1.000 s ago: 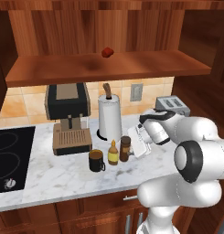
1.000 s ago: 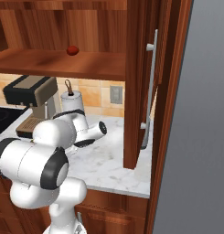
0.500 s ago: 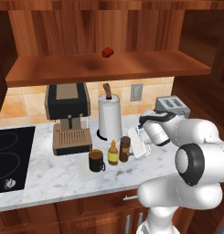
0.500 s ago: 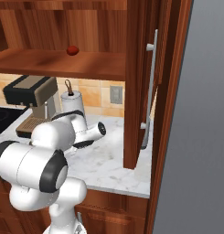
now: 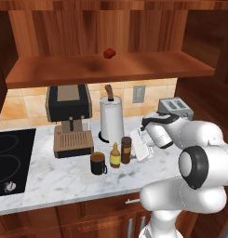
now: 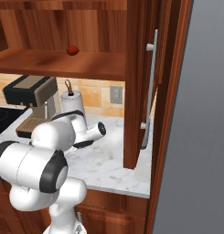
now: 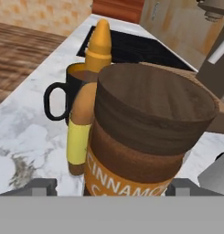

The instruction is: Pick the cinnamon and honey bottle from the cabinet and place them next to the mug.

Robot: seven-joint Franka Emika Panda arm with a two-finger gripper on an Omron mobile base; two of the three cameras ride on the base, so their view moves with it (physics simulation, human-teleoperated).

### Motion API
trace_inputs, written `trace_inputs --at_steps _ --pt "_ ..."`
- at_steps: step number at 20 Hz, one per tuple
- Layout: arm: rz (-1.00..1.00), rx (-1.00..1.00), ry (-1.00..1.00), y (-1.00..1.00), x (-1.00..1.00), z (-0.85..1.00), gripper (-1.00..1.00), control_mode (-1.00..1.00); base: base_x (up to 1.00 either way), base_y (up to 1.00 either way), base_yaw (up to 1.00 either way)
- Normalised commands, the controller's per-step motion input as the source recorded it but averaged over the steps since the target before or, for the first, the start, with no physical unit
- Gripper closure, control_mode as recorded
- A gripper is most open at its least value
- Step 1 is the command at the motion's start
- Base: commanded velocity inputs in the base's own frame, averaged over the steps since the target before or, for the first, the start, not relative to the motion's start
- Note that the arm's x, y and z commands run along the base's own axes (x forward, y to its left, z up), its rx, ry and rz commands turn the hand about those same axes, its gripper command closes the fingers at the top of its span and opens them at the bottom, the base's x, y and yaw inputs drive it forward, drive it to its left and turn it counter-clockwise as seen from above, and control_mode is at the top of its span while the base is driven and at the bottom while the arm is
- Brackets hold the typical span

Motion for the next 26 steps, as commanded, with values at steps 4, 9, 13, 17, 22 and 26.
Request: trace_inputs --at_steps 4,9,13,17,22,26 --pt "0.00 0.00 -0.01 0.00 -0.08 0.00 -1.00 -1.00 0.00 0.00 0.00" --pt "0.00 0.00 -0.03 0.00 -0.03 0.13 -1.00 -1.00 0.00 0.00 0.00" --pt "0.00 0.00 -0.03 -0.02 0.00 0.30 -1.00 -1.00 0.00 0.00 0.00" --pt "-0.02 0.00 -0.03 -0.09 0.00 0.33 -1.00 -1.00 0.00 0.00 0.00" --pt "-0.02 0.00 -0.02 -0.03 0.00 0.34 -1.00 -1.00 0.00 0.00 0.00" --pt "-0.02 0.00 -0.01 -0.01 -0.03 0.51 -1.00 -1.00 0.00 0.00 0.00"
